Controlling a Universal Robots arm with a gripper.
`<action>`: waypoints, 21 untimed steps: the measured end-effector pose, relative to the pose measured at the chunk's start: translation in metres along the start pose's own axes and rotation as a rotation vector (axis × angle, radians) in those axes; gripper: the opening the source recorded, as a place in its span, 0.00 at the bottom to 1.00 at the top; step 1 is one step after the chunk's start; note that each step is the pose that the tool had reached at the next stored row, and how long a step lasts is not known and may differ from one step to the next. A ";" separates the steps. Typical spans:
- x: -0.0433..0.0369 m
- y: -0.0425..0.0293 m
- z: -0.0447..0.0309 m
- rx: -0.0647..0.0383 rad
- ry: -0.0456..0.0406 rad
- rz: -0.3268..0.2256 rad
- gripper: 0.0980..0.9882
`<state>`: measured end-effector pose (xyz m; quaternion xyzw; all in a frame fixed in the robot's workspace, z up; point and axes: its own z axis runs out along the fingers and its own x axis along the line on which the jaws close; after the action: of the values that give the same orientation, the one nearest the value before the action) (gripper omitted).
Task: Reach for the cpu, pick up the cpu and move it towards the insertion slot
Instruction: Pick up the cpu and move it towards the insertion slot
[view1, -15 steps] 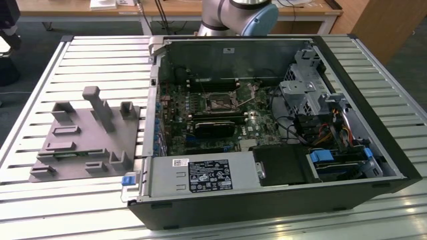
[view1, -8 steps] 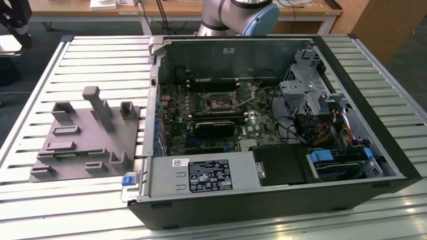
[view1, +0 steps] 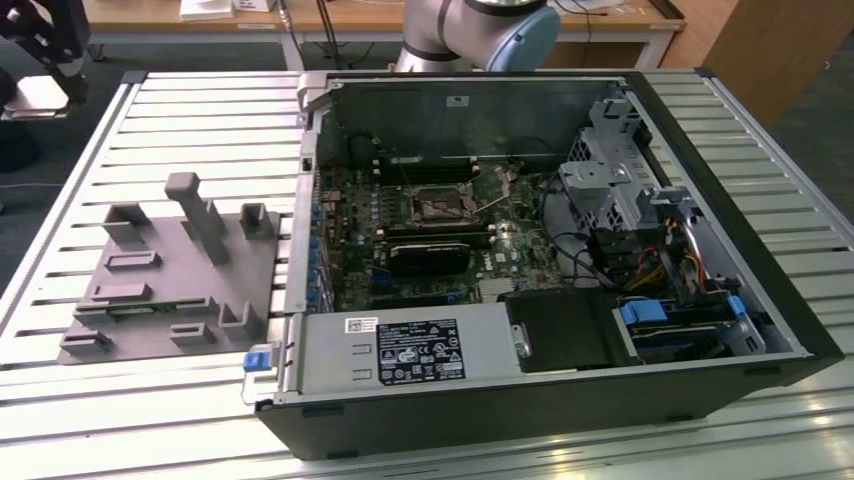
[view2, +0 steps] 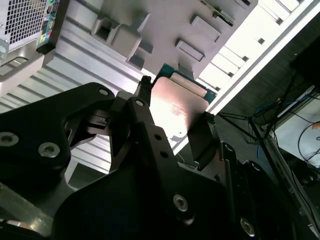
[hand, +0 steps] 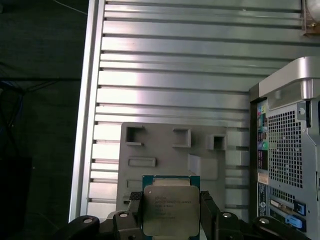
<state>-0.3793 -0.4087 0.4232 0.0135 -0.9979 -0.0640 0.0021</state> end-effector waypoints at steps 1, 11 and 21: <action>-0.0007 -0.0011 0.0014 0.000 0.0001 0.000 0.50; -0.0172 -0.0082 0.0113 0.000 -0.0005 0.001 0.50; -0.0585 -0.0101 0.0169 0.000 0.0010 0.001 0.50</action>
<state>-0.3207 -0.4150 0.4049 0.0129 -0.9979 -0.0639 0.0026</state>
